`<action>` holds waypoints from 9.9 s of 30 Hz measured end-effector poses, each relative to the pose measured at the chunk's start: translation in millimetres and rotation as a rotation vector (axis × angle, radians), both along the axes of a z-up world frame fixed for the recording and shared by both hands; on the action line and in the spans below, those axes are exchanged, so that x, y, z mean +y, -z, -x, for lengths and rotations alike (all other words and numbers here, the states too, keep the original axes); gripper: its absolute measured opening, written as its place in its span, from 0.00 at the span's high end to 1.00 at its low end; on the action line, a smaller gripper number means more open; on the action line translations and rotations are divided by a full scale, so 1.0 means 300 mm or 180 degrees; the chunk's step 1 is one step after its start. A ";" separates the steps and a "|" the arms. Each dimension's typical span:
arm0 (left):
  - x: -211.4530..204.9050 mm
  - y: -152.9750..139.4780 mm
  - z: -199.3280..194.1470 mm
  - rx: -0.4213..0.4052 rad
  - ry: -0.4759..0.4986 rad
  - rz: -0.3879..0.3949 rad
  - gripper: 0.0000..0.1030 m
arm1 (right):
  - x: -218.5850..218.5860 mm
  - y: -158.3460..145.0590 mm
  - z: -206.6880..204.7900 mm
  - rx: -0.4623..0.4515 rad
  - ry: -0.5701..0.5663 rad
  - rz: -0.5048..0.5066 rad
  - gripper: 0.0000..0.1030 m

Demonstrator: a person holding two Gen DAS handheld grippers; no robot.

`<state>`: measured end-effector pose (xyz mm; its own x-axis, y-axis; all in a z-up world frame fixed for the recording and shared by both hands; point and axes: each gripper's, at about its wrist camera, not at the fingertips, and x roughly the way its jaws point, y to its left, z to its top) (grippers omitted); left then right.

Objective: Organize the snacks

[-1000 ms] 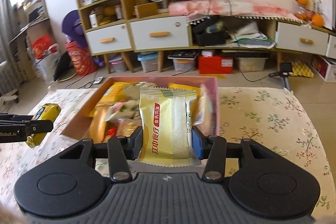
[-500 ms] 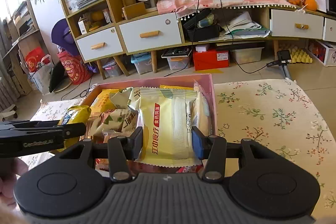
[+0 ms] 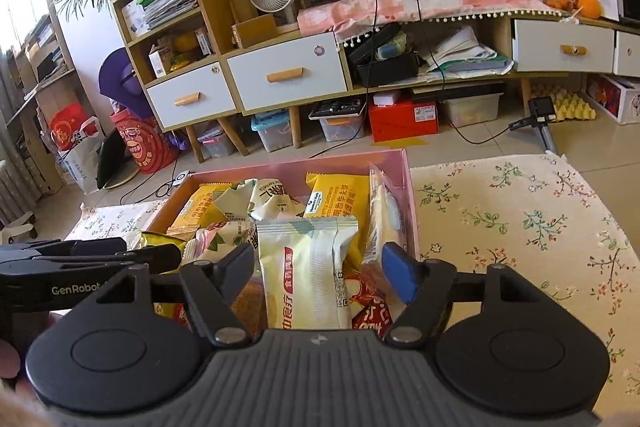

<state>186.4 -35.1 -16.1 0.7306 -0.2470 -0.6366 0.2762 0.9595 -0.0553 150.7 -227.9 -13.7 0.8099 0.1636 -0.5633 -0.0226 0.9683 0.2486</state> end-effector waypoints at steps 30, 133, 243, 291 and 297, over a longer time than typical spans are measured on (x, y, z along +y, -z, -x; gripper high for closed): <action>0.128 -0.012 0.317 0.0505 -0.0039 -0.0400 0.06 | 0.052 -0.067 0.184 0.0341 -0.0221 0.0533 0.00; 0.627 0.125 0.255 0.0995 -0.0520 -0.0126 0.84 | 0.672 0.105 0.054 0.0459 -0.1484 0.0944 0.65; 0.079 -0.065 0.411 0.0687 -0.0296 -0.0279 0.03 | 0.060 -0.077 0.308 0.0429 0.0201 0.0515 0.00; 0.086 -0.087 0.479 0.0660 -0.0521 -0.0423 0.02 | 0.124 -0.053 0.336 0.0760 0.0146 0.0515 0.00; 0.086 -0.086 0.479 0.0681 -0.0516 -0.0410 0.02 | 0.129 -0.052 0.335 0.0764 0.0133 0.0528 0.00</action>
